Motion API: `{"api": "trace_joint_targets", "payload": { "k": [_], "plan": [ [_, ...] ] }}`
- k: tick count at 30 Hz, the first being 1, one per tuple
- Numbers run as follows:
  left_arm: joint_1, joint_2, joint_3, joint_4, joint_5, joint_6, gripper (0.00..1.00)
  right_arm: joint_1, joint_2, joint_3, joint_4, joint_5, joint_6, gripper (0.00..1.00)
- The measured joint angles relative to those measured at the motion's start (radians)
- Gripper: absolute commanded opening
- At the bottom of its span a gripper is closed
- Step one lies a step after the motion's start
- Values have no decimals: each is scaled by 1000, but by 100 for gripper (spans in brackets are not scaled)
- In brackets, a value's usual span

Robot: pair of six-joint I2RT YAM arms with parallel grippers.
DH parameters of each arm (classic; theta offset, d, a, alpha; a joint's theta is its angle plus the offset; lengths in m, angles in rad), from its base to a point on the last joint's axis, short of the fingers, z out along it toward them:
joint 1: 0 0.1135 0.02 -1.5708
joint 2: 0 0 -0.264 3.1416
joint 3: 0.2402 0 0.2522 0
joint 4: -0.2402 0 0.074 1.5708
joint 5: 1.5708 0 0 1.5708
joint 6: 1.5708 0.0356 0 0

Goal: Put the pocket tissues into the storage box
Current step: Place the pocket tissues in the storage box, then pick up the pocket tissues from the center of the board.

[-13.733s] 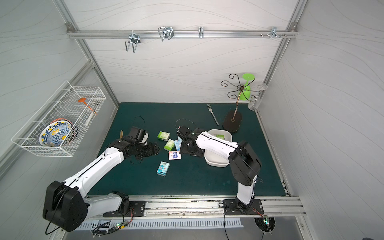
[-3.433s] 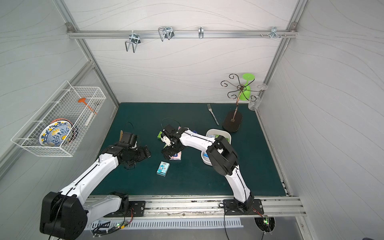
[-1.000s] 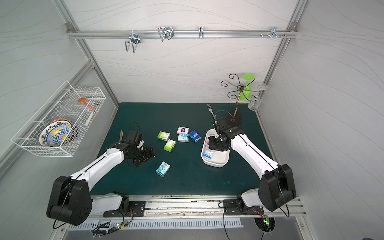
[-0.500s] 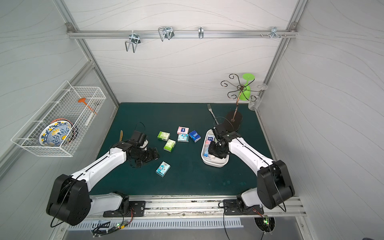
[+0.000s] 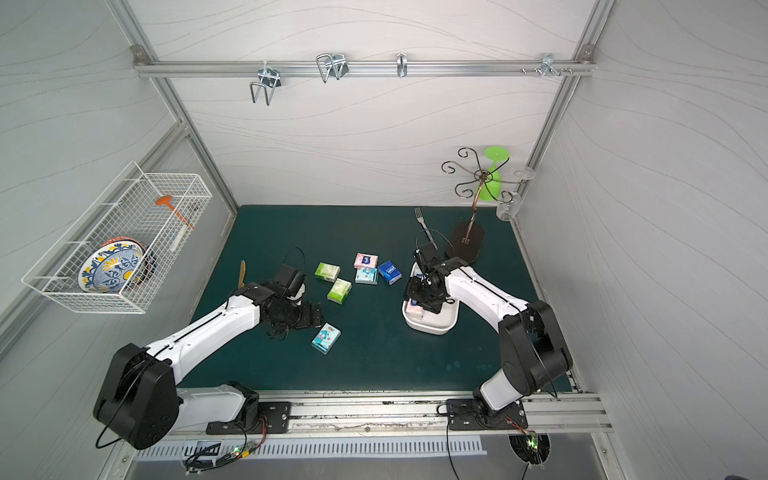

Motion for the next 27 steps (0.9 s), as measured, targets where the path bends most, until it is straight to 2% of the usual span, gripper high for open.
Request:
{"api": "trace_joint_targets", "payload": {
  "k": [11, 22, 25, 27],
  "plan": [
    [-186, 101, 80, -19, -89, 109, 99, -58, -231, -25, -55, 62, -29, 84],
    [-282, 224, 124, -58, -163, 195, 97, -69, -265, -70, -67, 67, -34, 86],
    [-306, 240, 124, -59, -183, 199, 88, -70, -265, -70, -66, 63, -35, 87],
    [-311, 253, 124, -59, -190, 198, 86, -70, -265, -70, -66, 61, -37, 87]
  ]
}}
